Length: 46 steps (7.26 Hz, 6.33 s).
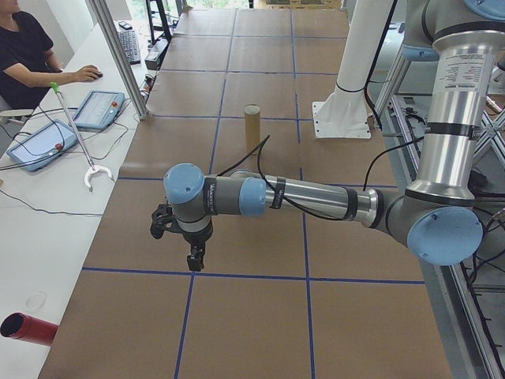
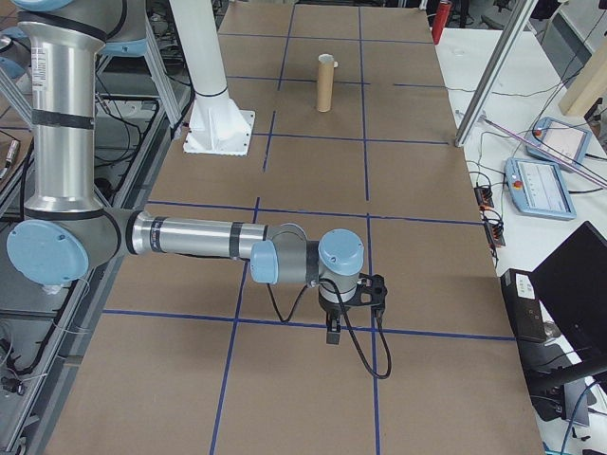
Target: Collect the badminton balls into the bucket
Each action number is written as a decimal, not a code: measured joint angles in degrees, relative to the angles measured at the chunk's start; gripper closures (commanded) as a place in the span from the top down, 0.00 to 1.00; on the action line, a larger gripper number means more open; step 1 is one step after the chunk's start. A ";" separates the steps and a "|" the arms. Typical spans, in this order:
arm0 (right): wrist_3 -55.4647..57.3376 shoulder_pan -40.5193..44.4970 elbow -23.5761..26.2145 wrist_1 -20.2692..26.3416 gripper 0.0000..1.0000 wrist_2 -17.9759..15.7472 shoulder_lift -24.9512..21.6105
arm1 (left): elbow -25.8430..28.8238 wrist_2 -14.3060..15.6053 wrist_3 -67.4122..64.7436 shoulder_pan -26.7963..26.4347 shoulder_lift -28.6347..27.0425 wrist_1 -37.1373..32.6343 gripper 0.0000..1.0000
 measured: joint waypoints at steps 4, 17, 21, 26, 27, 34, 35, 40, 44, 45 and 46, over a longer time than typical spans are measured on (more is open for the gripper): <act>0.00 0.00 0.00 0.00 1.00 0.00 0.00 | -9.96 -0.33 -25.76 10.27 0.56 -3.91 1.00; -0.06 0.00 0.00 0.02 1.00 -0.02 0.00 | -12.82 5.21 -83.30 30.69 13.28 -43.18 1.00; -0.02 0.00 0.00 0.02 1.00 0.00 0.00 | -13.94 12.48 -99.98 36.30 24.08 -63.95 1.00; -0.05 0.00 0.00 0.04 1.00 0.00 0.00 | -14.06 33.57 -120.24 48.91 25.02 -67.65 1.00; -0.04 0.00 0.00 0.04 1.00 0.00 0.00 | -13.89 36.92 -121.48 50.70 25.18 -67.68 1.00; -0.09 0.00 0.00 0.03 1.00 0.00 0.00 | -7.76 50.50 -125.91 59.46 24.07 -67.69 1.00; -0.07 0.00 0.00 0.04 1.00 0.00 0.00 | -6.46 50.90 -126.18 59.53 22.97 -67.69 1.00; -0.05 0.00 0.00 0.03 1.00 0.00 0.00 | -1.49 52.04 -126.34 59.58 18.52 -67.67 0.92; -0.08 0.00 0.00 0.04 1.00 0.00 0.00 | -0.06 52.17 -125.71 59.50 18.06 -67.71 0.37; -0.09 0.00 0.00 0.04 1.00 0.00 0.00 | -0.19 52.14 -125.55 59.42 18.34 -67.75 0.15; -0.09 0.00 0.00 0.03 1.00 0.00 0.00 | -0.41 52.13 -125.46 59.34 18.58 -67.77 0.00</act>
